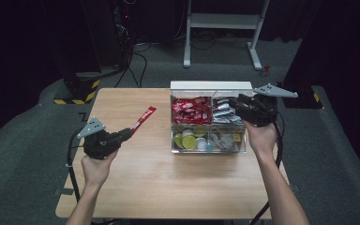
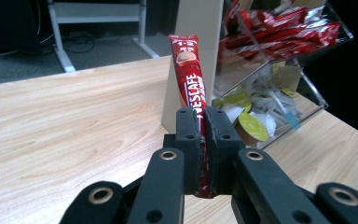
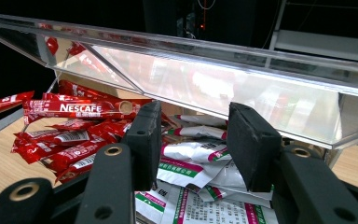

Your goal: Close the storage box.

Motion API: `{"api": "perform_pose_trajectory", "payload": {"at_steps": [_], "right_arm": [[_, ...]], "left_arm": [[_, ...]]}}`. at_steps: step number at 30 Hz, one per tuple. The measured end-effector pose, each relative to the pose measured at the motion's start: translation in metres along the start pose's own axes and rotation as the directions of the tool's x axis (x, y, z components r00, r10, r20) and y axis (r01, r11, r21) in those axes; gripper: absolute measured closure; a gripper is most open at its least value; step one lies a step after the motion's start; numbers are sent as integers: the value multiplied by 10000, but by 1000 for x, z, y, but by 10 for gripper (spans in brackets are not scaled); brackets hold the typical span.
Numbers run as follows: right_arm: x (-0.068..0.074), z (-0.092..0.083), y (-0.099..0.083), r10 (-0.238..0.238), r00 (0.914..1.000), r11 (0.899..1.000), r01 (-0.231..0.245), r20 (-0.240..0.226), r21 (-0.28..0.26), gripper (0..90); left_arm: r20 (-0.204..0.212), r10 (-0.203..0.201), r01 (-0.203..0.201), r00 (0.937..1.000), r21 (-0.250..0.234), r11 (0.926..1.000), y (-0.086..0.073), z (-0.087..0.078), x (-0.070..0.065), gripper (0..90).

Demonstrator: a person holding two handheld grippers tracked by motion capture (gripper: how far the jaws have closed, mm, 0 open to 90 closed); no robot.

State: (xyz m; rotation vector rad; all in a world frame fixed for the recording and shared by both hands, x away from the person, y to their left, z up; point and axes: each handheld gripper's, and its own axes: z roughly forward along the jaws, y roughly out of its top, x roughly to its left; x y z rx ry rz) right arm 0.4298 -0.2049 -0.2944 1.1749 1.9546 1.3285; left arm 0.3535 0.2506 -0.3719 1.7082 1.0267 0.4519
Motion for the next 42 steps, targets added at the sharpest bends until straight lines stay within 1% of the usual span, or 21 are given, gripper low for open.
{"api": "perform_pose_trajectory", "payload": {"at_steps": [2,13,22,25,29,33,36,42], "right_arm": [[0,0,0,7,10000,10000,-7,-7,1,551],[0,0,0,23,10000,10000,-23,-8,8,548],[0,0,0,9,10000,10000,-9,-2,-2,548],[0,0,0,-5,10000,10000,5,5,8,548],[0,0,0,-3,10000,10000,3,5,-3,547],[0,0,0,1,10000,10000,-1,2,-26,548],[0,0,0,-18,10000,10000,18,10,-23,548],[1,0,-1,-31,10000,10000,31,30,-25,547]], "left_arm": [[-18,-112,112,9999,4,9999,-2,1,2,849],[-297,-147,153,9995,205,9997,-12,9,6,848],[-440,-275,295,9987,448,9986,-23,16,9,848],[-469,-268,289,9985,449,9986,-24,18,9,847],[-559,-127,161,9984,612,9980,-28,22,8,847],[-594,-209,250,9980,690,9973,-32,25,9,847],[-674,-149,199,9976,741,9971,-34,27,9,847],[-761,-274,331,9967,754,9966,-39,30,12,847]]}}
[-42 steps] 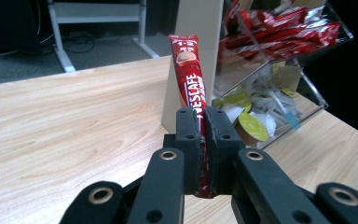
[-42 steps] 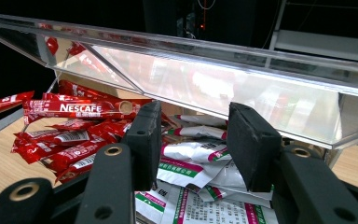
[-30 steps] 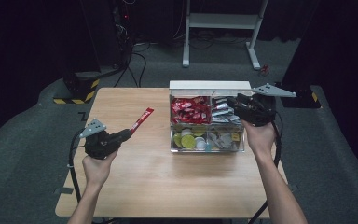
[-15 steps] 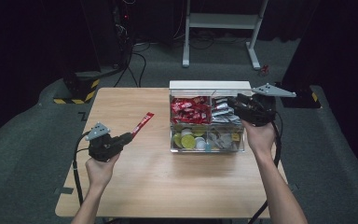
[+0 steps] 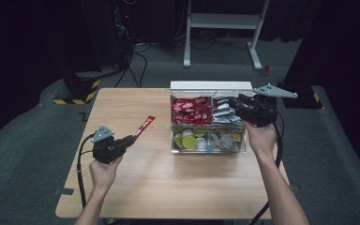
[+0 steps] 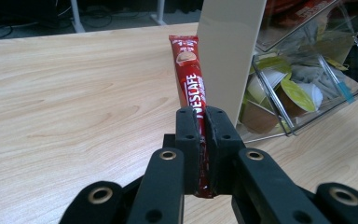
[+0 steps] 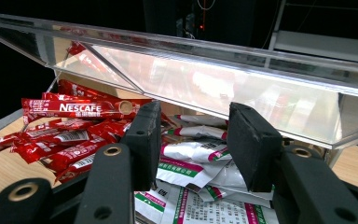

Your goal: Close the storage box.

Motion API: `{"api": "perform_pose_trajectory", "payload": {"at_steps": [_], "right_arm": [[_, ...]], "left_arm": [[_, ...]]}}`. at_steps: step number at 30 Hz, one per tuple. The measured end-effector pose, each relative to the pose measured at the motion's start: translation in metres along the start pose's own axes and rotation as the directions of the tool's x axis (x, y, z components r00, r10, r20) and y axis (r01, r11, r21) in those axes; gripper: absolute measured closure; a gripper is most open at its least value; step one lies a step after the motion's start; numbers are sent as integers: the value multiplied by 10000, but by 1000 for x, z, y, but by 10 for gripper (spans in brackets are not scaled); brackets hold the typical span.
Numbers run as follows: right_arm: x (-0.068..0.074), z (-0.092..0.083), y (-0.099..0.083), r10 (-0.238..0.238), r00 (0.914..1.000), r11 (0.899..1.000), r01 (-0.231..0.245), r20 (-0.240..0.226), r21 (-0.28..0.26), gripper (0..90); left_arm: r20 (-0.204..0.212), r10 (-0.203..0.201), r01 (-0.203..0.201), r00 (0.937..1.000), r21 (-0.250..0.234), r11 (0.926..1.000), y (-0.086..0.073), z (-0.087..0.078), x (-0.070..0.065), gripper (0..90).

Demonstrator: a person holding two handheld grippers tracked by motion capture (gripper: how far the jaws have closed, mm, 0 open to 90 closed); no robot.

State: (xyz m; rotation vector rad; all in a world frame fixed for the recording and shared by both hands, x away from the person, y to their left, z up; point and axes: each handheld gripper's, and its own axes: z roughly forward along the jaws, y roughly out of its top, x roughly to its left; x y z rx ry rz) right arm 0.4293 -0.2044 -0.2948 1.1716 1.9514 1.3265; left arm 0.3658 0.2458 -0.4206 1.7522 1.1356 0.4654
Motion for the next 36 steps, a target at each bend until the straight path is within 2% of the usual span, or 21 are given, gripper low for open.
{"api": "perform_pose_trajectory", "payload": {"at_steps": [6,16,28,31,36], "right_arm": [[0,0,0,-13,10000,10000,13,3,5,545],[0,-4,1,-7,10000,10000,7,68,-17,538],[0,-4,1,2,10000,10000,-2,91,-39,539],[0,-4,0,9,10000,10000,-9,92,-45,539],[0,-4,0,12,10000,10000,-11,97,-35,538]], "left_arm": [[-71,-75,75,9999,74,9999,-5,5,1,846],[-295,141,-130,9995,378,9992,-11,20,-3,845],[-459,-143,175,9988,697,9974,-23,37,1,844],[-549,-10,56,9985,834,9965,-25,42,0,843],[-628,-11,74,9980,989,9951,-31,50,-1,843]]}}
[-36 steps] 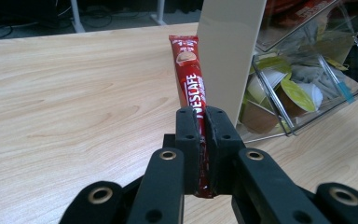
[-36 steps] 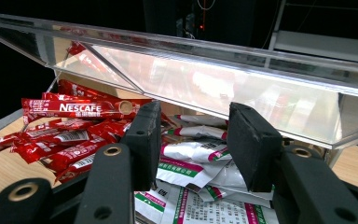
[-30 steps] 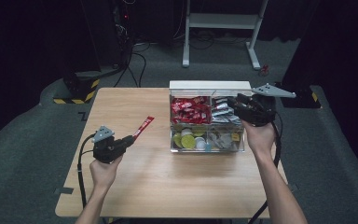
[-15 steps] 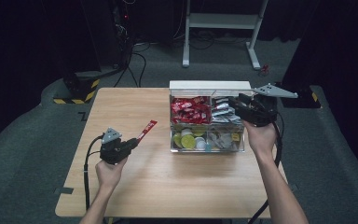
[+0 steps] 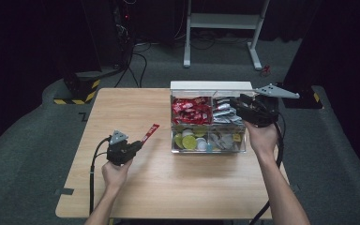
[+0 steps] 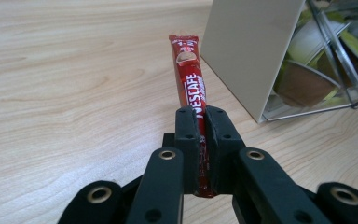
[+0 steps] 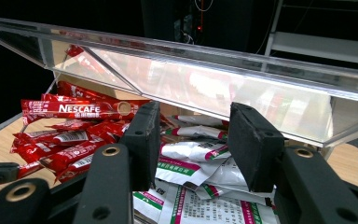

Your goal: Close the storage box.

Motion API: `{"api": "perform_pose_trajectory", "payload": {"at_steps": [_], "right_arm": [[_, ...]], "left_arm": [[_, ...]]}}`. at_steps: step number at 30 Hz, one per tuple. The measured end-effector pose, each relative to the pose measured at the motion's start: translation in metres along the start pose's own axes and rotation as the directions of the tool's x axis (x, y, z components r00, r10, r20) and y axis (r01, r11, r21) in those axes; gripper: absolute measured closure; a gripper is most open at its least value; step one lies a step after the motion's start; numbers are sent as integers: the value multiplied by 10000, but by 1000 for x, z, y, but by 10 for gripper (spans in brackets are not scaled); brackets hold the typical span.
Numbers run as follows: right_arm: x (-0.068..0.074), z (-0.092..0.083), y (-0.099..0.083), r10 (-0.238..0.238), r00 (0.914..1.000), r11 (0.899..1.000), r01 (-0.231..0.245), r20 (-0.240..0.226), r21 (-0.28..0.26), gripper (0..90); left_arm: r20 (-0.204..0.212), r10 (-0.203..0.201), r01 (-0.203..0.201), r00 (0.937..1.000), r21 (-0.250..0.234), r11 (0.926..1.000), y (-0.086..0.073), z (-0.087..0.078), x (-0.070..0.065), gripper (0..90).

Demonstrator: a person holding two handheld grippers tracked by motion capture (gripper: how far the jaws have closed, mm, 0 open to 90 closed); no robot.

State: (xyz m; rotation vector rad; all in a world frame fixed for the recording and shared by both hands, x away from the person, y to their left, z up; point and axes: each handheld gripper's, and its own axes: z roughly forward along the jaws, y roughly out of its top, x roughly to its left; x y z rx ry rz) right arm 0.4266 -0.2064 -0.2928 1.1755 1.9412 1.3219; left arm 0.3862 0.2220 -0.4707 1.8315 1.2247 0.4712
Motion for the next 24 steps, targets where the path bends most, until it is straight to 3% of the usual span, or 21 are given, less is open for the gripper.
{"api": "perform_pose_trajectory", "payload": {"at_steps": [24], "right_arm": [[1,-1,-1,-53,10000,10000,53,26,-63,535]], "left_arm": [[-119,33,-23,9999,788,9969,-18,26,-4,833]]}}
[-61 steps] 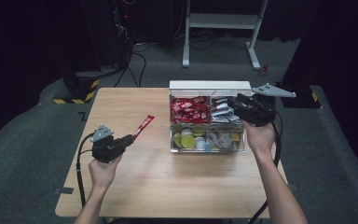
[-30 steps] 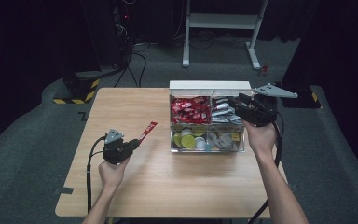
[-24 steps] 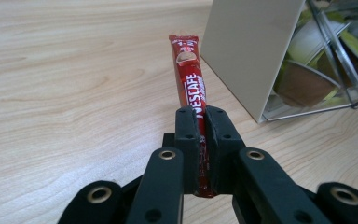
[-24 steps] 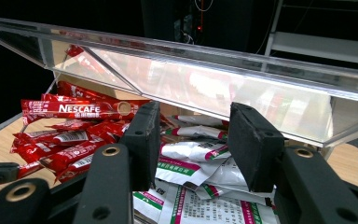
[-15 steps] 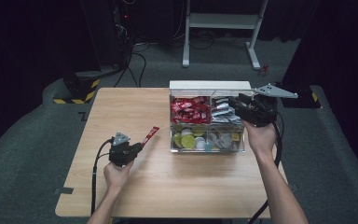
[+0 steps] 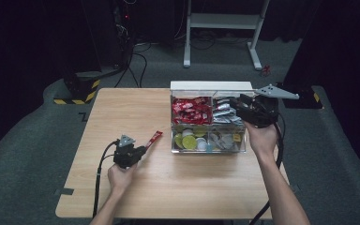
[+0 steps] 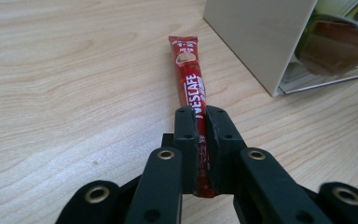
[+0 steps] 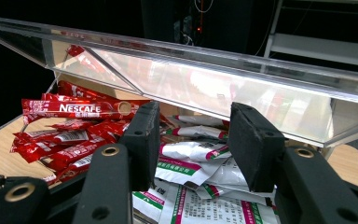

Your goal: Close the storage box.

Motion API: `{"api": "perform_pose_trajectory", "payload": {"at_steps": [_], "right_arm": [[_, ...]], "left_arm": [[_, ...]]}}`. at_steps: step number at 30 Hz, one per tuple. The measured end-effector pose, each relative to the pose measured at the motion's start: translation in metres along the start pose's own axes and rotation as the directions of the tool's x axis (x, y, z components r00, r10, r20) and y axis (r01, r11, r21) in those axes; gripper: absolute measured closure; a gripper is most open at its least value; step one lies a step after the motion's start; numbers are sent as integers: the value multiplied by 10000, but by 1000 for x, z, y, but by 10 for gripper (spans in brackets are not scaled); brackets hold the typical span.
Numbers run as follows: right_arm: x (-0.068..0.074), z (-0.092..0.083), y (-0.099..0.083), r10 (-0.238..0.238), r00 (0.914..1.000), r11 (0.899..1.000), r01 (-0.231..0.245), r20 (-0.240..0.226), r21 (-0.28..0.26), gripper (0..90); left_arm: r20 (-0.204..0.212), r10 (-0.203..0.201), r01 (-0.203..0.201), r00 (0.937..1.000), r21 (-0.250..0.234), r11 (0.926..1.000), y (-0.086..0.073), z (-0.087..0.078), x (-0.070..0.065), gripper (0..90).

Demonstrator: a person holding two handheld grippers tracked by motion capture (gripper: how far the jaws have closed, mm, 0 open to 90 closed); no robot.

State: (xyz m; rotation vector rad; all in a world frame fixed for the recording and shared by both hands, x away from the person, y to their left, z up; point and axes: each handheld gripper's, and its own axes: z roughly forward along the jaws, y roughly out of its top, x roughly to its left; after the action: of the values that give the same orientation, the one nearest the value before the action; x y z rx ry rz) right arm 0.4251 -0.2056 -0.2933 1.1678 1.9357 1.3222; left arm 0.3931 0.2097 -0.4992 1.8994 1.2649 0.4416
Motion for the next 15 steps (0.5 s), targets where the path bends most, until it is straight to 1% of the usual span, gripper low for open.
{"api": "perform_pose_trajectory", "payload": {"at_steps": [3,6,7,10,11,15], "right_arm": [[0,0,0,2,10000,10000,-2,-14,-8,536],[0,0,0,-5,10000,10000,5,16,-20,535],[0,1,0,-8,10000,10000,8,16,-14,535],[0,1,0,-6,10000,10000,6,15,-5,535],[0,1,0,4,10000,10000,-4,11,-6,535],[0,0,0,5,10000,10000,-5,1,25,534]], "left_arm": [[-49,108,-107,9999,173,9998,-1,3,-2,830],[-58,240,-238,9997,241,9994,-1,4,-2,826],[-2,150,-149,9999,272,9995,-2,4,-2,823],[25,170,-171,9999,358,9992,-2,5,-2,814],[-20,292,-291,9996,397,9988,-2,5,-1,813],[142,146,-152,9998,403,9991,-2,5,-2,777]]}}
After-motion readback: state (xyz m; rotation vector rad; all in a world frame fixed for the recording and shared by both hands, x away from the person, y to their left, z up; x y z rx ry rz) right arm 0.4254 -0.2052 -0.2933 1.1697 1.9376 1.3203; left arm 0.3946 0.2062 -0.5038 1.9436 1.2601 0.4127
